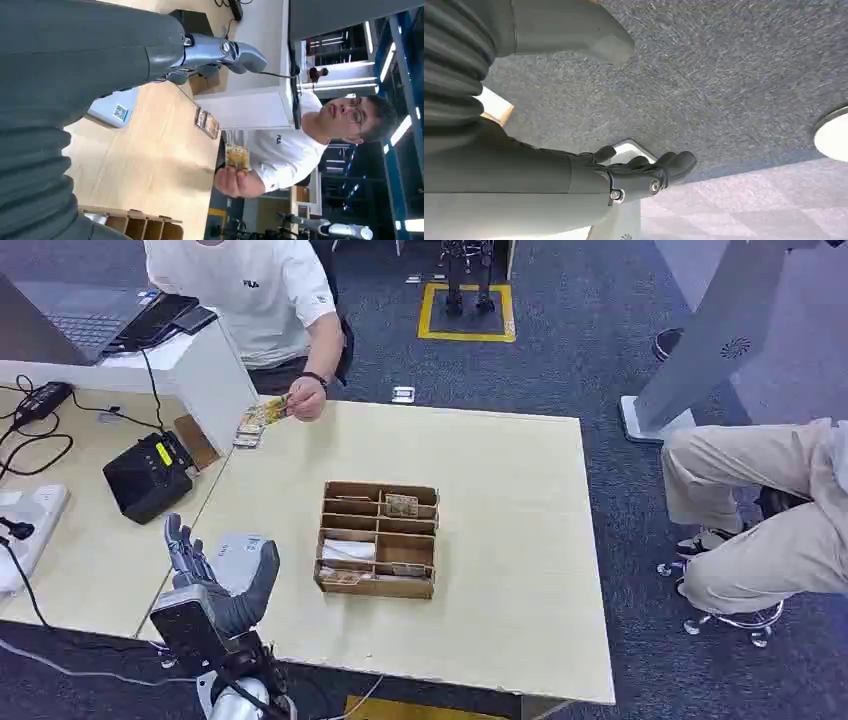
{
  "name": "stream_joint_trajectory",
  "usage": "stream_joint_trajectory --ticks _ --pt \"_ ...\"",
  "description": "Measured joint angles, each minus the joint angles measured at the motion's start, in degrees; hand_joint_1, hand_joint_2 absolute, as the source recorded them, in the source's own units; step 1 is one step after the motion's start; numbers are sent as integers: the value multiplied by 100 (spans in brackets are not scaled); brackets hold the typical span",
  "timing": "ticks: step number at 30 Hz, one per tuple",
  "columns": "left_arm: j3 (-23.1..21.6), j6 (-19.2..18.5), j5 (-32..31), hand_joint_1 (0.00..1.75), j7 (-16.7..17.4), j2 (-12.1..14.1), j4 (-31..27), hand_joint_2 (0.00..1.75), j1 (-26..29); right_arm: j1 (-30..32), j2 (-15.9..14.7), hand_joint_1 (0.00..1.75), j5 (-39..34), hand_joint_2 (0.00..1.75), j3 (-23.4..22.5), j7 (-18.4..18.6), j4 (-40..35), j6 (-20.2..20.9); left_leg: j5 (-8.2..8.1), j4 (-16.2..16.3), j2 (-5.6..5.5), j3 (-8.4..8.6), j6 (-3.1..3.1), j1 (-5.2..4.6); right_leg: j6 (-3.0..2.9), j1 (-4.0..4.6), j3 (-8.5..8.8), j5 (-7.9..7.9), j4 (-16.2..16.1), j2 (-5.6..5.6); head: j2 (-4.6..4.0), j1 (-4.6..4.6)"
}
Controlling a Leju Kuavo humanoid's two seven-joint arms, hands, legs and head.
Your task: Pass the card to the sensor for recognition and then transmit it.
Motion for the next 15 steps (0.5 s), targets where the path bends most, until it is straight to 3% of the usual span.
stream_joint_trajectory --ticks 15 --pt "0 0 -46 0 44 2 18 175 -17 -2 0 0 103 175 0 -18 28 0 0 0 0 0 0 0 0 0 0 0 0 0 0 0"
